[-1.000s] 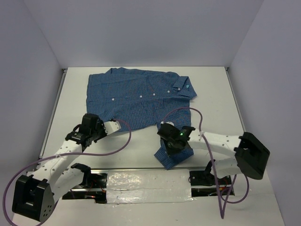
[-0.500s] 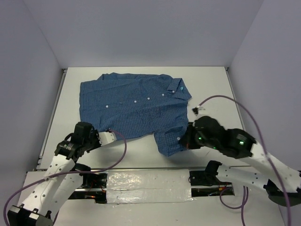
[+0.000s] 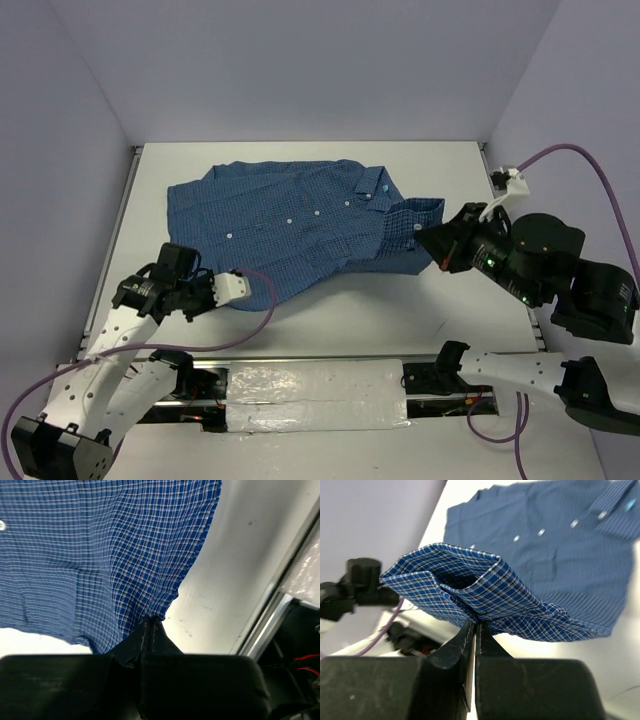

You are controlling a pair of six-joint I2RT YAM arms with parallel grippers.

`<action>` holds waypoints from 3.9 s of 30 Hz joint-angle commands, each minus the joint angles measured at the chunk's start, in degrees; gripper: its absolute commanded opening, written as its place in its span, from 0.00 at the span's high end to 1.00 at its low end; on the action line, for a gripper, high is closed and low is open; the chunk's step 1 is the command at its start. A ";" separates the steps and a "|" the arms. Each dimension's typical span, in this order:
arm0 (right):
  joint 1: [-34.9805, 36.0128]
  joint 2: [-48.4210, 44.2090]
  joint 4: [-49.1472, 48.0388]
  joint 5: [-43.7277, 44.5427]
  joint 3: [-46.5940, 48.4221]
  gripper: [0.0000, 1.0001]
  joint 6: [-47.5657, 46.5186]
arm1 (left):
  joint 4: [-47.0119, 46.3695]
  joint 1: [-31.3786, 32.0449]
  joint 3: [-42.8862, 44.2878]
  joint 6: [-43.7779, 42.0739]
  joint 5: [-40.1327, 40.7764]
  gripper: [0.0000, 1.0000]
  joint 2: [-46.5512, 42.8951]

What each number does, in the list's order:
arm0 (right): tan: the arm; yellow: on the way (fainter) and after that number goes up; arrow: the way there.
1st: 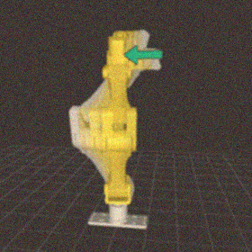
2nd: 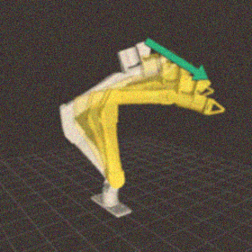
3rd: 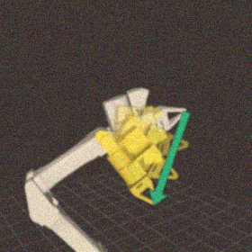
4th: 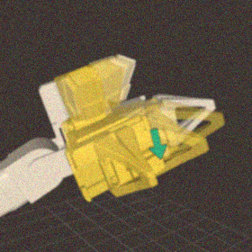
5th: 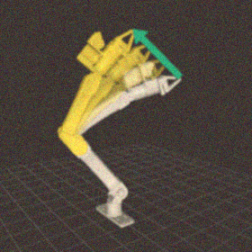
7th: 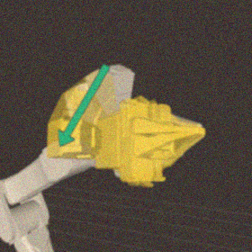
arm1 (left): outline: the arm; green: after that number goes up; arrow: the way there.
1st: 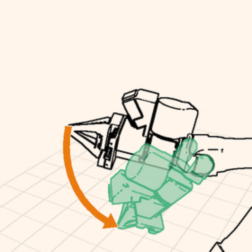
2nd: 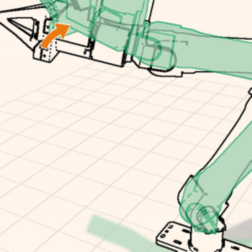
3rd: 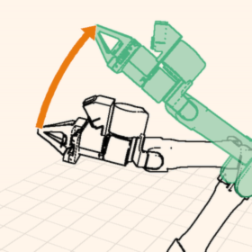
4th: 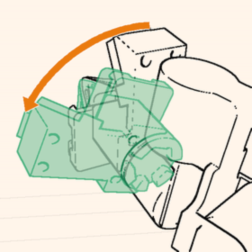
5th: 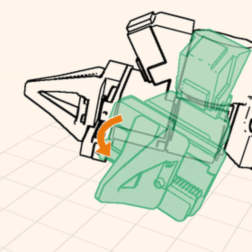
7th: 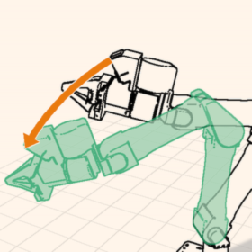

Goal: Fold and stack the long sleeve shirts
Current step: Fold the shirt

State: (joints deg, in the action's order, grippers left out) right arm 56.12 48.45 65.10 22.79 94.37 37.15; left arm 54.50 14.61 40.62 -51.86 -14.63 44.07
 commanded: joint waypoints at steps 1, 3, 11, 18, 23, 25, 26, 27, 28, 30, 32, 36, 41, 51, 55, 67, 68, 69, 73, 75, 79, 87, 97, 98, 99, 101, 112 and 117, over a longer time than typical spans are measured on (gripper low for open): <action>0.13 1.47 -5.31 4.47 1.44 1.00 -11.44 | 0.37 -0.46 0.86 2.98 -3.48 1.00 1.18; 0.13 3.23 -8.40 4.20 -0.67 1.00 -15.16 | -2.11 -1.25 1.73 7.45 -2.16 1.00 2.59; -24.78 12.26 -34.76 -22.48 -11.13 1.00 -27.03 | -4.84 -11.60 10.09 19.77 0.13 1.00 16.03; -29.66 28.97 -44.08 -30.43 -5.08 1.00 -33.37 | -10.80 -18.21 11.58 24.95 3.55 1.00 22.01; -32.91 39.52 -45.77 -32.19 7.62 1.00 -33.01 | -14.42 -19.27 13.25 27.42 4.00 1.00 24.57; -33.27 44.07 -44.71 -33.15 14.14 1.00 -34.59 | -15.65 -19.36 14.13 27.77 3.73 1.00 25.36; -33.18 45.41 -44.36 -33.50 15.48 1.00 -35.21 | -16.17 -19.53 14.48 27.77 4.08 1.00 25.79; -33.35 46.55 -44.27 -33.86 16.89 1.00 -35.82 | -17.14 -19.53 14.66 27.77 4.17 1.00 25.97; -33.18 48.74 -44.01 -34.47 19.08 1.00 -36.09 | -17.58 -19.88 14.84 27.86 4.26 1.00 26.32; -33.18 51.56 -43.22 -34.74 21.02 1.00 -36.44 | -18.02 -20.23 15.71 28.04 4.44 1.00 27.38; -33.35 53.06 -43.48 -34.83 23.31 1.00 -36.36 | -18.29 -20.85 16.24 27.95 4.44 1.00 28.17; -33.44 57.18 -44.27 -35.27 26.47 1.00 -36.35 | -19.43 -21.47 15.98 27.08 5.75 1.00 30.10; -33.88 62.29 -43.57 -35.35 36.14 1.00 -35.04 | -20.39 -22.61 15.63 25.84 7.95 1.00 32.38; -33.88 66.42 -48.31 -37.99 33.08 1.00 -32.93 | -24.43 -23.49 13.52 27.77 9.71 1.00 34.58; -33.88 68.00 -48.31 -35.02 35.35 1.00 -33.45 | -25.93 -23.49 14.74 28.65 10.50 1.00 36.78; -34.50 64.32 -55.25 -36.67 22.89 1.00 -30.12 | -30.06 -23.49 16.86 29.88 13.84 0.96 44.25; -34.50 63.36 -55.87 -36.76 21.49 1.00 -29.77 | -30.85 -23.49 16.77 29.97 14.10 0.96 44.52; -34.50 63.00 -56.48 -36.76 19.04 1.00 -29.59 | -31.29 -23.40 16.68 29.97 14.37 0.94 44.69; -34.41 63.34 -57.02 -37.11 17.34 1.00 -28.97 | -32.44 -23.40 17.21 31.46 16.37 0.81 46.53; -34.32 64.23 -56.40 -36.76 18.22 1.00 -28.27 | -32.79 -23.49 18.00 32.43 17.44 0.73 47.24; -34.41 71.05 -50.89 -34.39 25.30 0.68 -25.47 | -30.16 -24.01 22.20 34.71 17.80 0.37 50.05; -36.07 82.53 -27.67 -29.82 48.82 0.00 -21.16 | -20.59 -29.81 29.68 37.18 12.27 0.33 50.24; -46.60 47.12 -30.72 -33.76 -15.63 0.03 -18.17 | -10.02 -33.07 23.81 34.54 6.54 0.16 49.08; -47.58 45.96 -31.95 -35.34 -19.18 0.04 -17.20 | -10.64 -33.07 22.85 34.72 6.55 0.16 49.44; -48.38 44.99 -33.27 -35.79 -21.92 0.05 -16.85 | -10.99 -33.07 22.57 34.89 6.55 0.16 50.66; -49.96 44.45 -36.44 -37.28 -27.56 0.10 -16.32 | -12.22 -33.16 23.01 35.77 6.90 0.16 52.25; -50.23 56.58 -43.47 -40.88 -28.10 0.24 -12.89 | -16.53 -32.80 22.93 36.48 4.88 0.34 58.23; -50.23 59.13 -44.53 -45.28 -27.04 0.59 -11.75 | -16.53 -32.80 22.66 35.42 1.45 0.77 59.02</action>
State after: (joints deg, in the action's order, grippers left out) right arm 5.63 106.45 23.49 -19.07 66.26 23.97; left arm 38.70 -18.28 63.83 -16.21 -8.88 101.47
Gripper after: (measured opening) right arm 0.459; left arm 0.288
